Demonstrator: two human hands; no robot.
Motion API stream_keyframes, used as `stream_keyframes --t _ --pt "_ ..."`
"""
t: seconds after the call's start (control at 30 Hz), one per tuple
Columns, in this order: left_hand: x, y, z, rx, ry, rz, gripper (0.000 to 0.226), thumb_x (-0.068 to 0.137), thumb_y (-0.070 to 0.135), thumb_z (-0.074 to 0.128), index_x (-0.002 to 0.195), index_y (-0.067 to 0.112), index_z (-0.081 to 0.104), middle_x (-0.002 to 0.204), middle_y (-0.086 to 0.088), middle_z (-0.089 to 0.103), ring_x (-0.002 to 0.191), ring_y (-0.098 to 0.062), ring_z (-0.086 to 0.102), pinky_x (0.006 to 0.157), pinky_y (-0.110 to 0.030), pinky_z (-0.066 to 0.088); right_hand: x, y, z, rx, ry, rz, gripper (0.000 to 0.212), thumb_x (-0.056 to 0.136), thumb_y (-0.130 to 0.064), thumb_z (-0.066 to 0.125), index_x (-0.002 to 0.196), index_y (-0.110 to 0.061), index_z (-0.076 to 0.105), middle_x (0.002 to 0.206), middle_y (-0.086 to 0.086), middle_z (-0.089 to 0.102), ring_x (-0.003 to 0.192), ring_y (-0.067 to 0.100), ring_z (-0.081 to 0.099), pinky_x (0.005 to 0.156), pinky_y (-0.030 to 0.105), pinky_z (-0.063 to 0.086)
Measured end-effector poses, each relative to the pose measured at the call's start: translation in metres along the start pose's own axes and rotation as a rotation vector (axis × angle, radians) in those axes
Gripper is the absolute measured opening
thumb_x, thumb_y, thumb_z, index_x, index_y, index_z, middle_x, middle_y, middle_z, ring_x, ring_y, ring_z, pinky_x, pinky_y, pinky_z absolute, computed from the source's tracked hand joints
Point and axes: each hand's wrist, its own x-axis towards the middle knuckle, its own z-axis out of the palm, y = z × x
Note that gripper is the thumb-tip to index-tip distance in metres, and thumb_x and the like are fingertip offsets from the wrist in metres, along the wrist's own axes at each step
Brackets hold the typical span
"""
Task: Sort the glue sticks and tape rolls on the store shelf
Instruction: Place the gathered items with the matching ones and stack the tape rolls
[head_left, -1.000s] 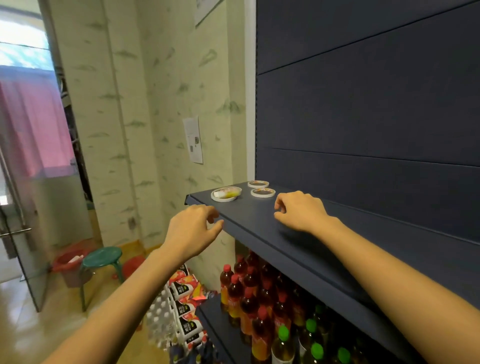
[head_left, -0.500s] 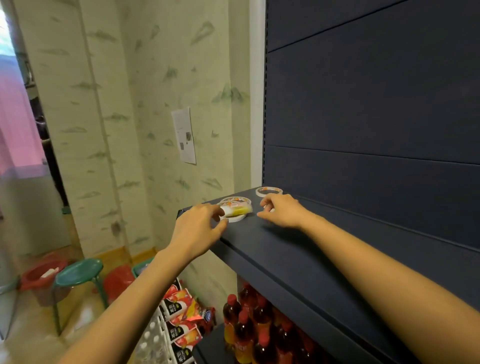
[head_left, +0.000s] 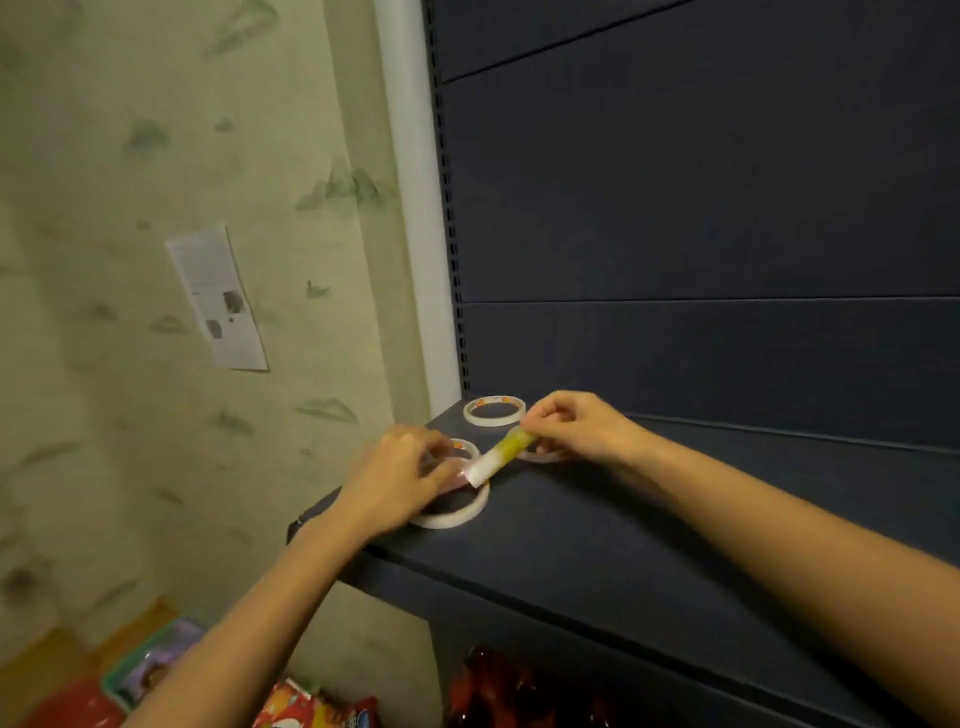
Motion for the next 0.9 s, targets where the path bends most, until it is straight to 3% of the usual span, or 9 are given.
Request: stream_keyframes --t 0.13,0.3,0.47,0.67,0.9 --pt "0.015 -0.009 0.015 -0.067 -0.111 0.13 0.041 0.084 0.058 0.048 0.098 0.025 0.068 0.089 0.004 0.06 0.082 -0.012 0.053 0.077 -0.032 0.047 -0.016 -0.001 -0.029 0.072 0.183 -0.015 0.005 0.089 -0.02 0.062 0.085 -0.017 0.06 0.081 0.004 0.065 0.068 0.01 0.06 0.064 0.022 0.049" --pt "0.03 -0.015 0.028 -0.089 -0.019 0.219 0.026 0.083 0.044 0.061 0.096 0.022 0.068 0.085 0.011 0.056 0.084 -0.011 0.051 0.078 -0.031 0.046 -0.04 0.008 -0.047 0.108 0.33 -0.017 0.006 0.09 -0.015 0.06 0.084 -0.017 0.059 0.086 0.01 0.063 0.071 0.014 0.06 0.069 0.026 0.051" --pt "0.039 0.012 0.011 -0.286 0.151 0.285 0.012 0.077 0.033 0.072 0.081 0.033 0.061 0.077 0.016 0.058 0.071 -0.006 0.053 0.063 -0.02 0.04 -0.072 0.018 -0.06 0.098 0.422 -0.014 0.006 0.089 -0.014 0.061 0.085 -0.016 0.059 0.082 0.007 0.063 0.072 0.018 0.064 0.077 0.03 0.055" --pt "0.04 0.093 0.003 -0.592 0.111 0.37 0.014 0.076 0.021 0.075 0.075 0.03 0.065 0.068 0.016 0.065 0.064 0.0 0.057 0.061 -0.012 0.044 -0.137 0.018 -0.095 0.022 0.536 -0.035 0.003 0.089 -0.012 0.062 0.088 -0.015 0.061 0.096 0.014 0.063 0.084 0.023 0.065 0.079 0.031 0.057" --pt "0.014 0.237 0.025 -0.771 -0.013 0.553 0.012 0.075 0.013 0.074 0.08 0.02 0.066 0.075 0.012 0.065 0.065 -0.002 0.055 0.06 -0.008 0.042 -0.265 0.027 -0.17 -0.133 0.732 0.004 0.006 0.089 -0.015 0.062 0.094 -0.012 0.062 0.095 0.009 0.064 0.079 0.017 0.066 0.068 0.015 0.056"
